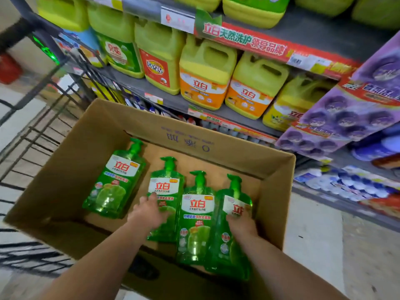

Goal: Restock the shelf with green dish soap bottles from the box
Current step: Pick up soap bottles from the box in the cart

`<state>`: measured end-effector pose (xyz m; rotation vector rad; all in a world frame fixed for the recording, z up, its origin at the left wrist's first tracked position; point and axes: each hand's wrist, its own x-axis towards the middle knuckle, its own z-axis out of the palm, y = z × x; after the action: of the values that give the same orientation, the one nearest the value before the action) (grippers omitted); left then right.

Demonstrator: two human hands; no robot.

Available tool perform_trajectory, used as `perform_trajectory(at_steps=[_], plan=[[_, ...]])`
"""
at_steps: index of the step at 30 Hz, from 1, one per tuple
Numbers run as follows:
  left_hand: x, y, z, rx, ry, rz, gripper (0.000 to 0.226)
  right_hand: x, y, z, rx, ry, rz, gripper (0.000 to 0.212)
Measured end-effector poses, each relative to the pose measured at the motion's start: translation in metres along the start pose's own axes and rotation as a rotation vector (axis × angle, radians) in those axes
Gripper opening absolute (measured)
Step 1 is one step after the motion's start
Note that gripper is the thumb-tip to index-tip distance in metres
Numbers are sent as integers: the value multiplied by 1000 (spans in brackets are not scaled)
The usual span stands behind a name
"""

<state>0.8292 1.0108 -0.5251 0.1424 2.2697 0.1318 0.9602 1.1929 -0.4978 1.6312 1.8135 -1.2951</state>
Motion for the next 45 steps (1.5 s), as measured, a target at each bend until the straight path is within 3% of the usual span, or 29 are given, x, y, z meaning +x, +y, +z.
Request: perform_trajectory(at_steps=[4,8,11,13,15,17,22,26,33,39,45], plan=[[21,-8,4,-167,-25,-90,86,9,0,1,264,16,112,59],[38,-13,12,-367,-82,-164,88,13,2,-5,305,-52,224,27],[42,-14,15,-455,-76,-205,98,19,6,-1,381,-91,250,32],[48,-17,11,-467,-29,-255,102,24,9,4,444,-73,282,17],[59,-29,8,-489,-12,-323,104,29,11,10,498,-87,316,34],[76,-45,9,-584,-68,-349,101,35,13,15,523,-118,350,44],[104,-73,21,-773,-176,-328,91,41,17,16,484,-213,372,37],[83,-58,0,-840,-255,-272,51,38,19,13,495,-255,372,29],[87,-60,-7,-830,-344,-200,30,37,21,12,548,-270,333,32],[86,-65,-7,-881,-302,-208,56,35,16,13,556,-356,294,50],[70,-54,-6,-851,-174,-242,41,28,15,16,550,-366,208,58]])
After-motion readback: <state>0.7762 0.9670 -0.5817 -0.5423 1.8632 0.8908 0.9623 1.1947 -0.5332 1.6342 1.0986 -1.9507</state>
